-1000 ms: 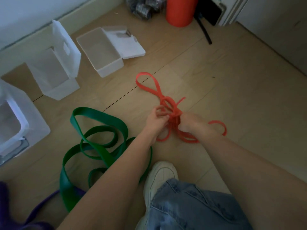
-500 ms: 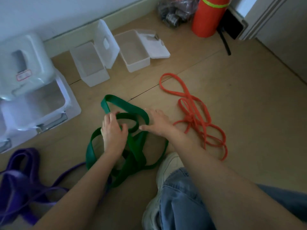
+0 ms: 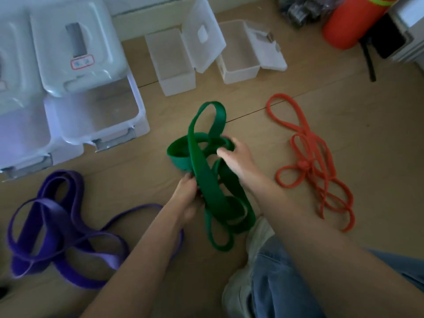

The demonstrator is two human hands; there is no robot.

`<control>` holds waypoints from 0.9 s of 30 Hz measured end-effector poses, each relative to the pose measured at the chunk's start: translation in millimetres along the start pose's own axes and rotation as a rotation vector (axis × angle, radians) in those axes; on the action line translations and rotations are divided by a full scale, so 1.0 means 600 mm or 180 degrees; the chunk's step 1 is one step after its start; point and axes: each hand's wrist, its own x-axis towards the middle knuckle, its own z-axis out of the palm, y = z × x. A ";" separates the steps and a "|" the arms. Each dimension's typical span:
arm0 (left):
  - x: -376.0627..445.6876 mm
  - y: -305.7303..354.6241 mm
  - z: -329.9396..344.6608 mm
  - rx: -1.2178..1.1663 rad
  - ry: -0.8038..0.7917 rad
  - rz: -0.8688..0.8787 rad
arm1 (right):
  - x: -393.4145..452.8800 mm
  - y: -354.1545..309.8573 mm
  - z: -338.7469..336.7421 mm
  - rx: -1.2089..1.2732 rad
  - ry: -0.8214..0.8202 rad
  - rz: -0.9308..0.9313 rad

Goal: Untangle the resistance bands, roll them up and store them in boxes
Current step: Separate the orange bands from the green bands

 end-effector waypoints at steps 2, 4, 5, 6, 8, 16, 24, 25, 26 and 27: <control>0.010 0.012 -0.001 -0.0419 -0.0114 0.0066 | 0.016 -0.036 -0.010 -0.0489 0.0324 -0.0431; 0.017 0.015 -0.020 0.0447 0.0124 0.0052 | 0.023 -0.039 -0.016 -0.1338 0.0585 -0.0495; 0.017 0.014 -0.031 0.1156 0.0320 -0.0050 | 0.023 -0.033 -0.018 -0.1695 0.0551 -0.0272; 0.022 0.008 -0.053 0.1707 0.0620 -0.0137 | 0.022 -0.022 -0.022 -0.2087 0.0389 0.0041; 0.025 0.001 -0.090 0.1809 0.1107 -0.0139 | 0.010 0.005 -0.027 -0.2847 -0.0227 0.0593; 0.035 -0.003 -0.062 0.1311 0.0848 -0.0005 | -0.035 -0.001 -0.033 -0.2258 -0.0656 0.0309; -0.038 0.005 -0.117 0.3076 0.1201 0.0585 | -0.092 -0.037 0.012 -0.2608 0.0149 -0.0658; -0.055 0.006 -0.126 0.3089 0.1248 0.0765 | -0.102 -0.045 0.033 -0.2357 0.0079 -0.0802; -0.073 0.006 -0.138 0.3081 0.1331 0.0974 | -0.112 -0.052 0.057 -0.2188 -0.0061 -0.0928; -0.091 0.006 -0.153 0.3080 0.1472 0.1210 | -0.120 -0.057 0.085 -0.2084 -0.0258 -0.1048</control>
